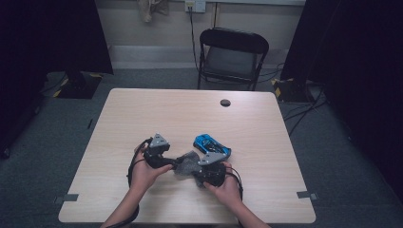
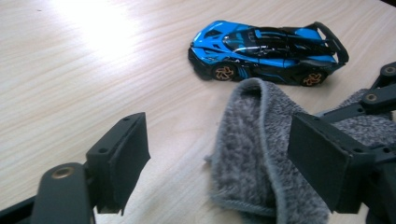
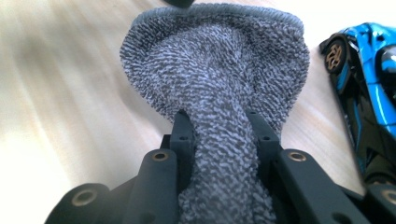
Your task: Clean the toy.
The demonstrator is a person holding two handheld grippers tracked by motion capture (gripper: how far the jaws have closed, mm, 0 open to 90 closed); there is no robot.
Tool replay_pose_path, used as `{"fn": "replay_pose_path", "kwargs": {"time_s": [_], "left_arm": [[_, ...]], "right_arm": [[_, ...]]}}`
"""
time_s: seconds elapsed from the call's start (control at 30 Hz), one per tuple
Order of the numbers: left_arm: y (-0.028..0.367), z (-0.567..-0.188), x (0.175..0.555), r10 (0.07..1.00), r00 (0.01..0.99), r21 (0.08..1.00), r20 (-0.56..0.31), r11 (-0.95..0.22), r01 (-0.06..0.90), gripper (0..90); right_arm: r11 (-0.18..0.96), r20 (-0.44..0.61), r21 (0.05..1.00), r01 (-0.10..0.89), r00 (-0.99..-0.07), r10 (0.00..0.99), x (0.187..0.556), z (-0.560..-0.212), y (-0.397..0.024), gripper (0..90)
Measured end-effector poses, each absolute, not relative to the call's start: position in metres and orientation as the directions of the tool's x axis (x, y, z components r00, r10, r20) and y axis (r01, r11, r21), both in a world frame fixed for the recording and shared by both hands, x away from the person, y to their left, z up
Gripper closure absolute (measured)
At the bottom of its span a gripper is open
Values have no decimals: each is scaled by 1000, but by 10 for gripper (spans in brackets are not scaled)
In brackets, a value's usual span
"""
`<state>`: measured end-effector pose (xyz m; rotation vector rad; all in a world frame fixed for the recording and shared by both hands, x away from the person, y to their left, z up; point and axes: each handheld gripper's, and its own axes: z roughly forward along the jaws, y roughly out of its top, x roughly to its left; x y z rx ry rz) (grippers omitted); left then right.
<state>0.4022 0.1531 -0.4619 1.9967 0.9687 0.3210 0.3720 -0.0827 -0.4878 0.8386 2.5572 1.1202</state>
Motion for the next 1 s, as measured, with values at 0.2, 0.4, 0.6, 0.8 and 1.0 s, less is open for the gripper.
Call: {"fn": "replay_pose_path", "kwargs": {"time_s": [0.2,0.4,0.6,0.8,1.0], "left_arm": [[158,-462,404,739,659,791,-139,-317,523,209],[155,-465,404,721,675,792,-156,-317,521,218],[149,-467,404,706,694,786,-142,-345,512,225],[135,-470,405,673,729,781,-124,-387,490,218],[115,-471,410,635,763,794,-123,-399,459,198]], "right_arm": [[534,22,740,408,-809,588,372,-470,-97,699],[510,28,758,406,-802,596,375,-446,-115,699],[467,20,782,412,-766,643,383,-421,-146,699],[428,5,791,437,-704,710,393,-408,-185,699],[400,12,768,500,-636,772,400,-426,-213,698]]}}
